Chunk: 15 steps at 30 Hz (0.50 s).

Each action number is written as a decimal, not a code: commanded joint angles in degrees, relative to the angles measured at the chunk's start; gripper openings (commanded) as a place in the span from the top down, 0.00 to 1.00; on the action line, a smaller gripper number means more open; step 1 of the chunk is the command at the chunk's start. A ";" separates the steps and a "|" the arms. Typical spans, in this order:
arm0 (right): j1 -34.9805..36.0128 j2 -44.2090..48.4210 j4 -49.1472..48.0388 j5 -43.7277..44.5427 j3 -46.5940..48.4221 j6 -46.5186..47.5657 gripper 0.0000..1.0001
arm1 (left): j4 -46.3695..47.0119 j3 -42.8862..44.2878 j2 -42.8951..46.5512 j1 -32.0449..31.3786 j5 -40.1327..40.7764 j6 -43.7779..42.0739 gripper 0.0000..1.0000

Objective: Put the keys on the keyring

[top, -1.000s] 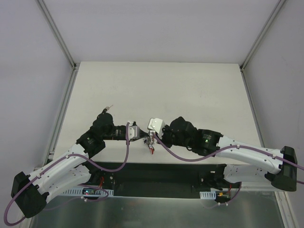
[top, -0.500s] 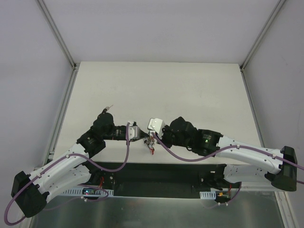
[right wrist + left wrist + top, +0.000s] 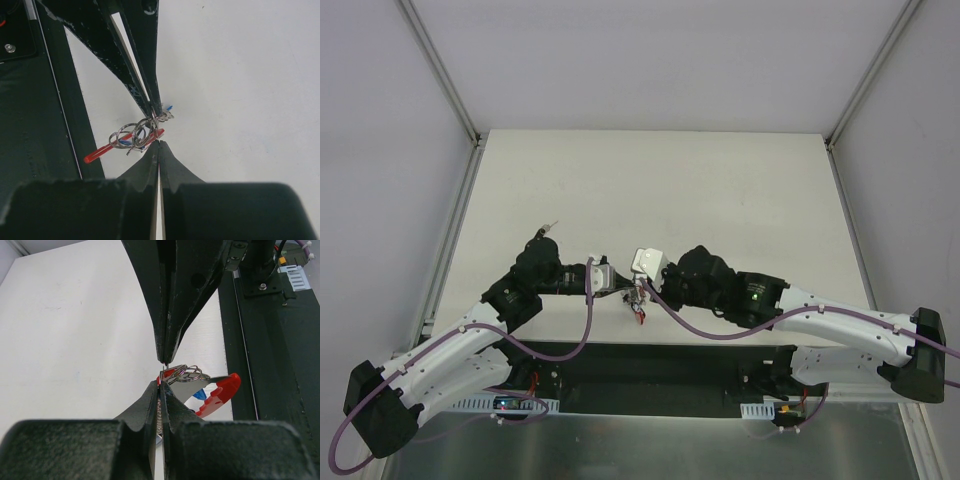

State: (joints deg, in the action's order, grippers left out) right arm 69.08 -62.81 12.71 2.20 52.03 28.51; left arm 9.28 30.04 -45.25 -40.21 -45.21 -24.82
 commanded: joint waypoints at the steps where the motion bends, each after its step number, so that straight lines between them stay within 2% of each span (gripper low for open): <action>1: -0.61 -0.04 -0.14 0.88 1.58 -0.74 0.99 | 4.08 0.02 1.22 -0.66 -0.14 -0.23 1.00; 15: -0.61 0.58 -0.84 -0.70 1.67 -1.09 0.99 | 4.17 0.19 0.69 -0.58 -1.46 -0.23 1.00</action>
State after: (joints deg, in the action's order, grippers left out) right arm 68.60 -62.81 12.84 2.17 52.03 28.51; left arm 9.39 30.04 -45.25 -40.21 -44.75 -24.82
